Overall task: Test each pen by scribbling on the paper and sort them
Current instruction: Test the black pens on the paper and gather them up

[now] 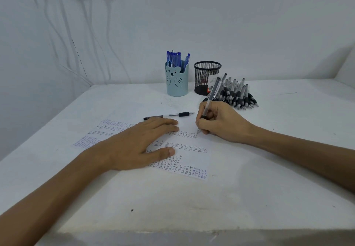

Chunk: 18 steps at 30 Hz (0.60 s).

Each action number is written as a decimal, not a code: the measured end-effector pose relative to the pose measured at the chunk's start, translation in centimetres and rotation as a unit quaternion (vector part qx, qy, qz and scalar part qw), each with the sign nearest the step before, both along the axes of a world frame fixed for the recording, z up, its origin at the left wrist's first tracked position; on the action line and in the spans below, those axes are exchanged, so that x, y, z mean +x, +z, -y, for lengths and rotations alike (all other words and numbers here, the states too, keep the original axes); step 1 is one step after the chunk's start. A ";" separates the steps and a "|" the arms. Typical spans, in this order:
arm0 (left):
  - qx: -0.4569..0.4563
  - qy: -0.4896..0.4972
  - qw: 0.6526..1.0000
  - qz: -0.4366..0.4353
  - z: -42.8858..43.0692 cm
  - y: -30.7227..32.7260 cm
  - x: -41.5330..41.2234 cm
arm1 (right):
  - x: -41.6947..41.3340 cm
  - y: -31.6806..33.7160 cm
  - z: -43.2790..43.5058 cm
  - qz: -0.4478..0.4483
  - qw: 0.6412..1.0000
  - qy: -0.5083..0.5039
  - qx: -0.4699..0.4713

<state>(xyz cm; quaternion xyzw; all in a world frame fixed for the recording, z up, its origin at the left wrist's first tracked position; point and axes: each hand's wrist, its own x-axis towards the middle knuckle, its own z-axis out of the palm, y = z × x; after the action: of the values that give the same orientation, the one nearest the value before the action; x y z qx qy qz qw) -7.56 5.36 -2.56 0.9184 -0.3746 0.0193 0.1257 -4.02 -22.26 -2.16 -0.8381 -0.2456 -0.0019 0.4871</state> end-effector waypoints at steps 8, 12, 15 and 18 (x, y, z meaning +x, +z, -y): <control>0.000 0.001 1.000 -0.004 0.0 0.0 -0.1 | 0.1 0.3 -0.3 -0.081 0.991 -0.038 0.102; 0.002 0.004 1.000 -0.009 -0.2 0.0 -0.1 | 0.9 0.4 -0.2 -0.184 0.958 -0.050 0.213; 0.003 -0.001 1.000 -0.003 -0.1 0.0 0.0 | 1.1 0.7 0.3 -0.141 0.970 -0.036 0.197; 0.003 0.000 1.000 -0.003 -0.1 0.0 -0.1 | 1.6 2.2 0.6 -0.146 0.962 -0.064 0.223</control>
<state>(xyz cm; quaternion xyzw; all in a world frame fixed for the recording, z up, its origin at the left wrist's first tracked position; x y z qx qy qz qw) -7.62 5.45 -2.52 0.9189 -0.3742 0.0155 0.1243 -2.39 -22.86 0.02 -0.7134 -0.1109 0.0350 0.6910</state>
